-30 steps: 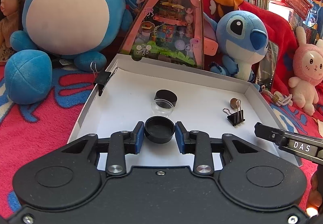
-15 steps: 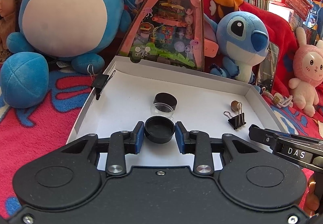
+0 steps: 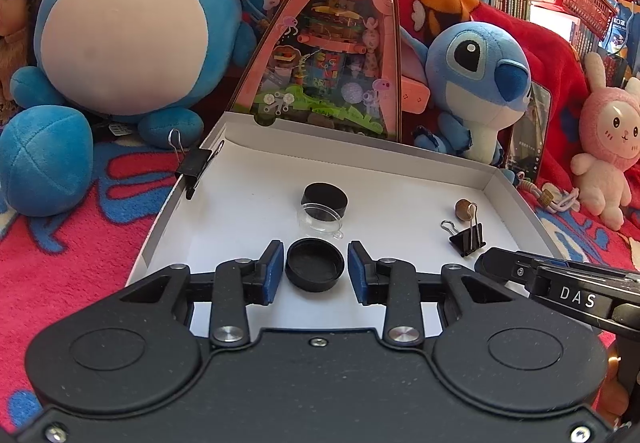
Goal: Organize rigid objects
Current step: 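Open both tools to release the black lids in the box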
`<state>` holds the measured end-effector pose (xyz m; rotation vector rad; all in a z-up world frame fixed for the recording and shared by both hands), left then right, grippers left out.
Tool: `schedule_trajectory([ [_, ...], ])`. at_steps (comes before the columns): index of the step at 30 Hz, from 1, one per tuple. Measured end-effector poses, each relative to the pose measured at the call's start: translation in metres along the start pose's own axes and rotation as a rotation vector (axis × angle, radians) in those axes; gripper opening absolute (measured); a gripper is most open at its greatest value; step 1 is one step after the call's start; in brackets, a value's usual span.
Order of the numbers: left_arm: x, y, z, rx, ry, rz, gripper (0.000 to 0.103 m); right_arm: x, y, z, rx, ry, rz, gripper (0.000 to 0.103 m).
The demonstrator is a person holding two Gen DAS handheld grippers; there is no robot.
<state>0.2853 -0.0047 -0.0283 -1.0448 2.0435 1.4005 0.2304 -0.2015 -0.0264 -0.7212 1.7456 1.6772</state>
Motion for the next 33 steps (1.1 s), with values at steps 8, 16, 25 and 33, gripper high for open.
schedule_trajectory([
  [8, 0.0, 0.019, -0.007, 0.017, -0.037, -0.026, 0.052, -0.002, 0.012, 0.004, -0.014, 0.01, -0.028, 0.06],
  [16, 0.006, 0.051, -0.011, 0.049, -0.07, -0.047, 0.068, -0.003, 0.038, 0.007, -0.032, 0.04, -0.079, 0.075],
  [25, 0.021, 0.086, -0.014, 0.092, -0.091, -0.049, 0.075, 0.008, 0.07, 0.012, -0.042, 0.086, -0.111, 0.083],
  [33, 0.045, 0.11, -0.018, 0.108, -0.145, -0.062, 0.076, 0.023, 0.096, 0.018, -0.057, 0.13, -0.131, 0.085],
])
Point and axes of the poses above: each gripper's, at about its wrist camera, not at the fingertips, and y roughly against the way its jaws point, z to its left, x to its underside, the point moved 5 cm from there along -y, roughly the way its jaws point, and after that the axes turned 13 degrees about y, right-handed, at the moved point
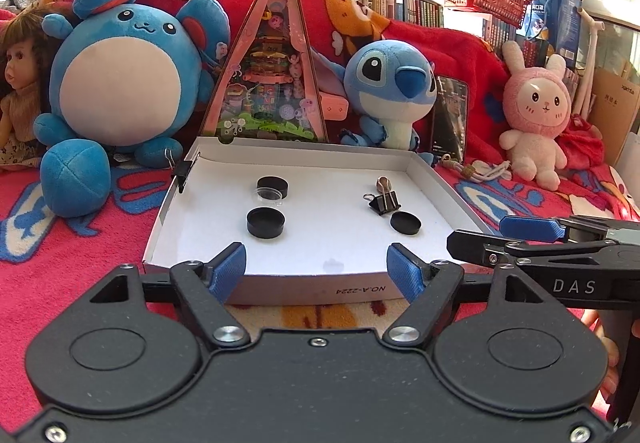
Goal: Organize rigid objects
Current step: 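Open both tools to release the black lids in the box, then withdraw both tools from the box toward the red crayon and acorn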
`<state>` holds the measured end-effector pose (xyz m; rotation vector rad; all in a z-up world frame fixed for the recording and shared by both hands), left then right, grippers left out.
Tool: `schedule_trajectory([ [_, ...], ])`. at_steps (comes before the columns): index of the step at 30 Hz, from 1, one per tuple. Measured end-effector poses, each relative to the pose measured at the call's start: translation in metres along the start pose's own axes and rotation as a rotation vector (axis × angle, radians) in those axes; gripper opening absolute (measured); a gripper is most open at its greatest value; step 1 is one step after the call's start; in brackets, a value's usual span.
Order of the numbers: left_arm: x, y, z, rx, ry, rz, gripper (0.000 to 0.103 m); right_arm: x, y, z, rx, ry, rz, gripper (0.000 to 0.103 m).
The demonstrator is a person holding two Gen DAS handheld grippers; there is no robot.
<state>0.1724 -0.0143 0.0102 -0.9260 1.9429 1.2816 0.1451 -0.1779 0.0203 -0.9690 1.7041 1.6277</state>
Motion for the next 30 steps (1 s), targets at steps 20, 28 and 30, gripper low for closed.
schedule_trajectory([
  [20, 0.036, 0.05, -0.009, -0.001, 0.004, -0.036, 0.077, 0.04, 0.043, 0.021, -0.028, 0.048, 0.016, 0.086],
  [28, 0.05, 0.068, -0.004, -0.013, 0.023, -0.04, 0.077, 0.052, 0.058, 0.031, -0.008, 0.061, -0.005, 0.087],
  [30, 0.054, 0.072, -0.002, -0.016, 0.028, -0.035, 0.077, 0.054, 0.062, 0.034, 0.01, 0.084, -0.023, 0.09],
])
Point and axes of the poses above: each gripper's, at about its wrist camera, not at the fingertips, and y roughly against the way its jaws point, z to its left, x to its underside, the point moved 5 cm from there along -y, roughly the way its jaws point, and after that the axes turned 13 degrees about y, right-handed, at the moved point
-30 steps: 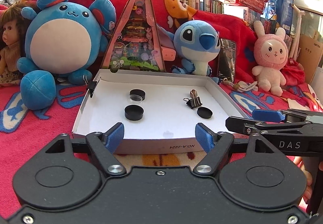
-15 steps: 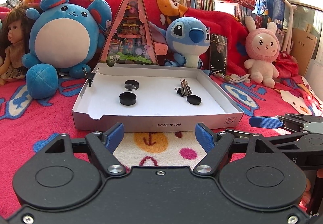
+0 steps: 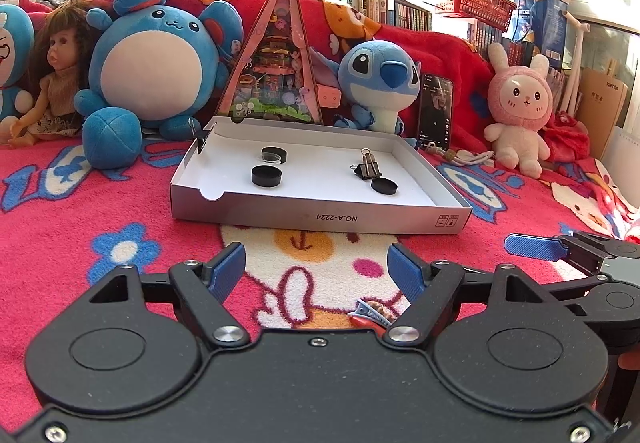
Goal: Organize rigid objects
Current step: 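Withdraw both tools from the box toward the red crayon and acorn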
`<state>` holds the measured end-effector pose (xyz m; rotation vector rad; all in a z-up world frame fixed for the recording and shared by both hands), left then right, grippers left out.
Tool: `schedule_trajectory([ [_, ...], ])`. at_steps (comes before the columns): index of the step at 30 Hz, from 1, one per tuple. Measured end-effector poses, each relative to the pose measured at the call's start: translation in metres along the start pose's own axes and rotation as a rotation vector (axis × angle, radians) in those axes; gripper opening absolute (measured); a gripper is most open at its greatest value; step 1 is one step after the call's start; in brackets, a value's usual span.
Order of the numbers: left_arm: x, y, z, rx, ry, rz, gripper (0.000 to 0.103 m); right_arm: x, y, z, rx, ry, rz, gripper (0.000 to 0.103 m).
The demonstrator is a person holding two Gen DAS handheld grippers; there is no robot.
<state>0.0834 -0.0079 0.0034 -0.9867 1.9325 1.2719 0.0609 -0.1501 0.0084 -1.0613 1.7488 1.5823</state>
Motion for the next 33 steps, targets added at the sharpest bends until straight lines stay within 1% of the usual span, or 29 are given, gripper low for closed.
schedule_trajectory([
  [2, 0.004, 0.003, 0.002, -0.005, 0.01, 0.006, 0.077, 0.002, 0.004, 0.005, 0.004, 0.023, -0.011, 0.094],
  [7, 0.013, 0.007, 0.009, -0.019, 0.041, 0.027, 0.077, 0.009, 0.009, 0.01, 0.003, 0.024, -0.01, 0.095],
  [14, 0.025, 0.014, 0.018, -0.046, 0.088, 0.051, 0.076, 0.023, 0.007, 0.019, -0.037, 0.019, 0.035, 0.093],
  [15, 0.026, 0.016, 0.018, -0.044, 0.095, 0.055, 0.074, 0.025, 0.007, 0.021, -0.045, 0.013, 0.042, 0.092],
  [17, 0.028, 0.019, 0.019, -0.036, 0.109, 0.058, 0.071, 0.028, 0.007, 0.024, -0.059, 0.007, 0.049, 0.084],
  [20, 0.029, 0.023, 0.018, -0.036, 0.126, 0.062, 0.066, 0.029, 0.009, 0.028, -0.081, 0.003, 0.048, 0.077],
  [21, 0.029, 0.024, 0.018, -0.039, 0.135, 0.065, 0.063, 0.03, 0.009, 0.03, -0.089, 0.005, 0.049, 0.076],
  [22, 0.029, 0.025, 0.017, -0.044, 0.141, 0.07, 0.062, 0.031, 0.009, 0.032, -0.094, 0.007, 0.051, 0.072],
  [24, 0.031, 0.026, 0.015, -0.049, 0.148, 0.088, 0.062, 0.033, 0.008, 0.037, -0.102, 0.01, 0.055, 0.067],
  [26, 0.032, 0.024, 0.014, -0.054, 0.154, 0.099, 0.061, 0.034, 0.008, 0.04, -0.096, 0.015, 0.054, 0.06],
  [28, 0.033, 0.021, 0.014, -0.076, 0.146, 0.101, 0.061, 0.033, 0.009, 0.042, -0.09, 0.021, 0.046, 0.055],
  [29, 0.034, 0.018, 0.014, -0.088, 0.145, 0.104, 0.06, 0.033, 0.009, 0.042, -0.088, 0.02, 0.043, 0.051],
  [30, 0.035, 0.015, 0.015, -0.097, 0.147, 0.11, 0.06, 0.033, 0.01, 0.043, -0.084, 0.016, 0.04, 0.049],
  [32, 0.036, 0.008, 0.016, -0.102, 0.156, 0.125, 0.06, 0.033, 0.01, 0.043, -0.082, 0.007, 0.038, 0.042],
  [33, 0.036, 0.005, 0.015, -0.102, 0.159, 0.127, 0.06, 0.033, 0.01, 0.044, -0.082, 0.003, 0.037, 0.041],
])
Point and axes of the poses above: each gripper's, at about its wrist camera, not at the fingertips, and y roughly against the way its jaws point, z to its left, x to its underside, the point moved 5 cm from there along -y, roughly the way its jaws point, and after that the axes turned 13 degrees about y, right-handed, at the moved point
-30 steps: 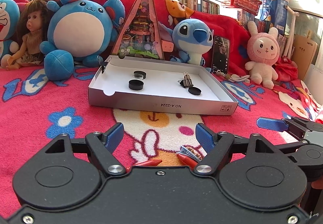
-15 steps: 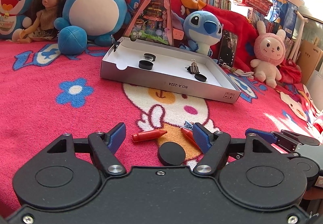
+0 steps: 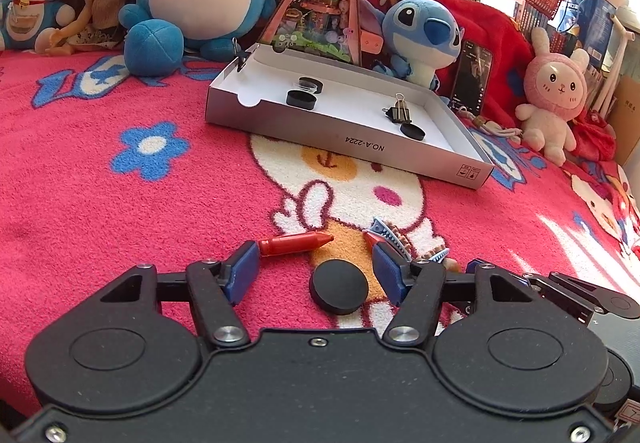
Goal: Organize rigid objects
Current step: 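Grasp the red crayon with the left tool while the right tool grasps an acorn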
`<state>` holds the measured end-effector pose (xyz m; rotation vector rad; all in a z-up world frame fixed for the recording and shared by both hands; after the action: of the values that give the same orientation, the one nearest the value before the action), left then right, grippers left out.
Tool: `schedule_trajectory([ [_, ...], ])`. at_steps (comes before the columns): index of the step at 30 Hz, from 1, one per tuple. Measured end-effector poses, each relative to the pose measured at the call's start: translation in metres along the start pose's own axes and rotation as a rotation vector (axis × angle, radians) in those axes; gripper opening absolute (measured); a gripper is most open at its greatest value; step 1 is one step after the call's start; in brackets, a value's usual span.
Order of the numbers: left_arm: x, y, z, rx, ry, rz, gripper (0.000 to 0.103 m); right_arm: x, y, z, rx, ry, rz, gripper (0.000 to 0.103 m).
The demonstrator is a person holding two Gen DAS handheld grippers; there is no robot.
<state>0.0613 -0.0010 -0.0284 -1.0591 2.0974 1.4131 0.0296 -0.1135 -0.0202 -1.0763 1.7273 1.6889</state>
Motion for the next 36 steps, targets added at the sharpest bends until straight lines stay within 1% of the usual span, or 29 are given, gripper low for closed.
schedule_trajectory([
  [2, -0.001, -0.004, -0.002, -0.003, -0.006, -0.006, 0.06, 0.001, 0.001, 0.001, -0.002, -0.015, -0.004, 0.038],
  [6, -0.003, -0.01, -0.004, -0.017, -0.017, -0.023, 0.06, 0.003, 0.001, 0.003, 0.0, -0.029, -0.012, 0.036],
  [9, -0.004, -0.009, -0.006, -0.044, -0.076, -0.055, 0.06, 0.002, 0.002, 0.003, -0.001, -0.031, -0.013, 0.035],
  [11, -0.002, -0.008, -0.005, -0.062, -0.107, -0.054, 0.06, 0.002, 0.002, 0.002, -0.002, -0.025, -0.014, 0.035],
  [14, 0.0, -0.007, -0.003, -0.056, -0.079, -0.04, 0.06, 0.003, 0.002, 0.002, 0.009, -0.016, -0.016, 0.034],
  [18, 0.0, -0.011, -0.008, -0.051, -0.067, -0.048, 0.06, 0.003, 0.002, 0.002, 0.015, -0.026, -0.018, 0.034],
  [20, 0.0, -0.013, -0.01, -0.052, -0.078, -0.054, 0.054, 0.002, 0.003, 0.003, 0.023, -0.025, -0.021, 0.029],
  [21, 0.001, -0.013, -0.011, -0.052, -0.089, -0.058, 0.044, 0.002, 0.003, 0.003, 0.024, -0.026, -0.023, 0.028],
  [22, 0.001, -0.013, -0.012, -0.052, -0.1, -0.059, 0.043, 0.002, 0.004, 0.002, 0.023, -0.027, -0.025, 0.025],
  [23, 0.001, -0.012, -0.012, -0.05, -0.108, -0.06, 0.043, 0.001, 0.005, 0.001, 0.024, -0.029, -0.027, 0.022],
  [28, -0.002, -0.006, -0.014, -0.044, -0.152, -0.077, 0.042, -0.003, 0.01, -0.003, 0.036, -0.027, -0.046, 0.022],
  [36, -0.019, -0.002, -0.017, -0.025, -0.15, -0.104, 0.042, -0.012, 0.006, -0.015, 0.076, -0.052, -0.048, 0.022],
])
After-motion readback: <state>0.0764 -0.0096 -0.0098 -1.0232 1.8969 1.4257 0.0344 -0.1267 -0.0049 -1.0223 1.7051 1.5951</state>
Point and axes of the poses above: each gripper's, at about its wrist camera, not at the fingertips, and y roughly against the way its jaws point, z to its left, x to its underside, the point moved 5 cm from there along -y, roughly the way its jaws point, and after that the axes turned 13 degrees about y, right-handed, at the moved point
